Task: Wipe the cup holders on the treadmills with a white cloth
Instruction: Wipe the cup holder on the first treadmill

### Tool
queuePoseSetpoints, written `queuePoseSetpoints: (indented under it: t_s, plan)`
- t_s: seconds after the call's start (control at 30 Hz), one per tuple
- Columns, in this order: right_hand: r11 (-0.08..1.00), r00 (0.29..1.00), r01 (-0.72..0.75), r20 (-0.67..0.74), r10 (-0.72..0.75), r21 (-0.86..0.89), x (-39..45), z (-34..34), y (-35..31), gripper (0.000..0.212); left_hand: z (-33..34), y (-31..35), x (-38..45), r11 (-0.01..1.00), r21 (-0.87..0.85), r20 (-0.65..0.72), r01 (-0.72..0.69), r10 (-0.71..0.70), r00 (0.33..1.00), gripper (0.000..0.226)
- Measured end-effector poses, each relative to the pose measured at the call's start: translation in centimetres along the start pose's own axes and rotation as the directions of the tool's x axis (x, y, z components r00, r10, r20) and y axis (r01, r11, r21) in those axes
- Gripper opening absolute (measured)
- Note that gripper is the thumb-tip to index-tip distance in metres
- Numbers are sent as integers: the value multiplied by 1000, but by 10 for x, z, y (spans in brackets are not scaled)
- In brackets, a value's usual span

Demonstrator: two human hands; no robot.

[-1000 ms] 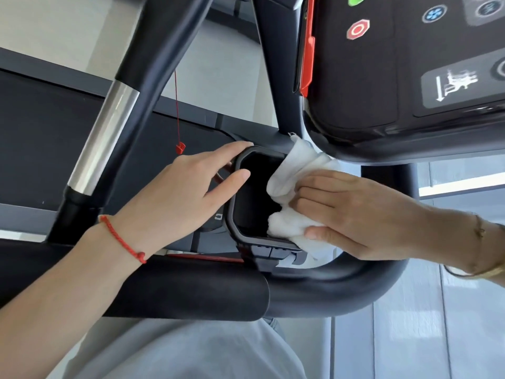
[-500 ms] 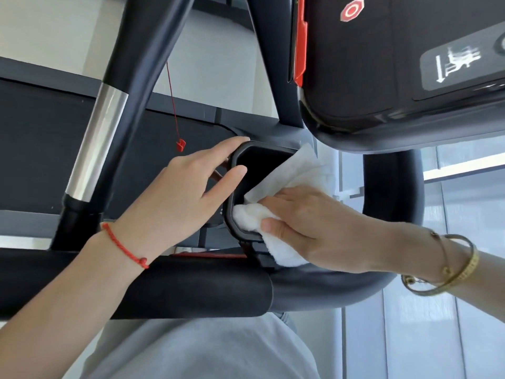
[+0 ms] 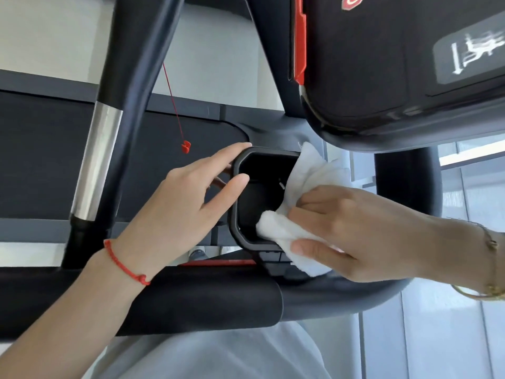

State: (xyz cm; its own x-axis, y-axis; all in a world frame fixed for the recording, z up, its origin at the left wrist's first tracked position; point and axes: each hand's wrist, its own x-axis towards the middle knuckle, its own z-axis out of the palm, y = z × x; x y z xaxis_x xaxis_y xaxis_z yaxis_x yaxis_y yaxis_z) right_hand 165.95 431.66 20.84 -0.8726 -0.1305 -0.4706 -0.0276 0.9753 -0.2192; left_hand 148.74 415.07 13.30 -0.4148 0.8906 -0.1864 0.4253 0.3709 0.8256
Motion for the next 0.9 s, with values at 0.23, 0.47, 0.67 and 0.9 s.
queuePoseSetpoints:
  t_s: [0.23, 0.47, 0.67, 0.9]
  plan:
    - [987, 997, -31, 69, 21, 157, 25, 2, -14, 52, 1, 0, 1, 999, 11, 10, -33, 33, 999, 48]
    - [971, 960, -126, 271, 68, 205, 38, -4, -14, 41, -1, 3, 2, 1000, 3, 5, -19, 19, 1000, 52]
    - [998, 994, -70, -79, 70, 12, 3, 12, -16, 45, -3, 8, 0, 1000, 7, 3, -12, 12, 1000, 53]
    - [973, 864, -201, -447, 233, 117, -33, 53, -20, 56, 0, 17, -6, 996, 83, -17, 21, -20, 1000, 52]
